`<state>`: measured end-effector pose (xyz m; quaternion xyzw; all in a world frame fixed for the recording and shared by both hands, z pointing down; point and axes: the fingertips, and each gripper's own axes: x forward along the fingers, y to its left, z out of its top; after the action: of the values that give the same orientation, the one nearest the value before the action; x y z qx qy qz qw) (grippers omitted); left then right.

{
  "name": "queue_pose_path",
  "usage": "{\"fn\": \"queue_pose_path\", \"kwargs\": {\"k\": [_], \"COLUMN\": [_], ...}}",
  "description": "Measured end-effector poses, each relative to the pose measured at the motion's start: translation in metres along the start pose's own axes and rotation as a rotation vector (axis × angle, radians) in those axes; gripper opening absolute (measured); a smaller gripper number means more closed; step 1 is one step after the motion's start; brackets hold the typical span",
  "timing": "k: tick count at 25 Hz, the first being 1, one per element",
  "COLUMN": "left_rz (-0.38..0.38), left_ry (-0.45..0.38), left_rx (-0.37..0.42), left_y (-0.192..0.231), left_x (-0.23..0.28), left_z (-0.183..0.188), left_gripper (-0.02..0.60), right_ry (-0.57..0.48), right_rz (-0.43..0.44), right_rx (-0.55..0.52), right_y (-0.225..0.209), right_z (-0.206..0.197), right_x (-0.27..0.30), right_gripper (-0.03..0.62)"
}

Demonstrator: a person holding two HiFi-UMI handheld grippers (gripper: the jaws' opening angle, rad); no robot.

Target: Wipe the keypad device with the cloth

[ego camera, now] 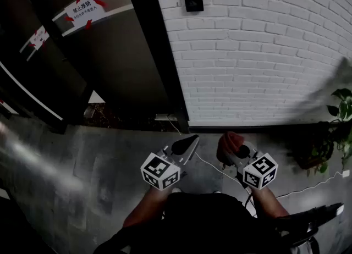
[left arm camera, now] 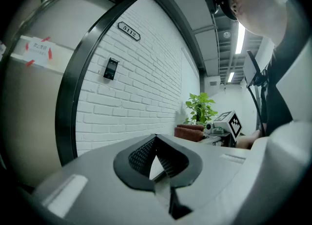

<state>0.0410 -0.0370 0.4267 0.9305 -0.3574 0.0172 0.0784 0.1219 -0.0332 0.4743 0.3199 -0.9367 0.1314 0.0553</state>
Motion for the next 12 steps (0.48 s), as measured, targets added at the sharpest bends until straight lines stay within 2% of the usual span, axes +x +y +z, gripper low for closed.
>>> {"fn": "queue_pose_path", "kwargs": {"k": [6,12], "left_rz": [0.002,0.020], "left_ry": [0.027,0.029], "left_rx": [-0.013,-0.032], "left_y": [-0.021,0.007], "left_x": [0.013,0.015], "left_z": [-0.012,-0.014], "left_gripper": [0.017,0.017], "right_ry": [0.020,0.036], "right_rz": [0.010,0.022], "right_rx": [0.015,0.022], "right_y": [-0.018,-0.021], "right_z": [-0.011,-0.012], "right_x": [-0.013,0.008], "right_gripper": [0.048,0.046]}}
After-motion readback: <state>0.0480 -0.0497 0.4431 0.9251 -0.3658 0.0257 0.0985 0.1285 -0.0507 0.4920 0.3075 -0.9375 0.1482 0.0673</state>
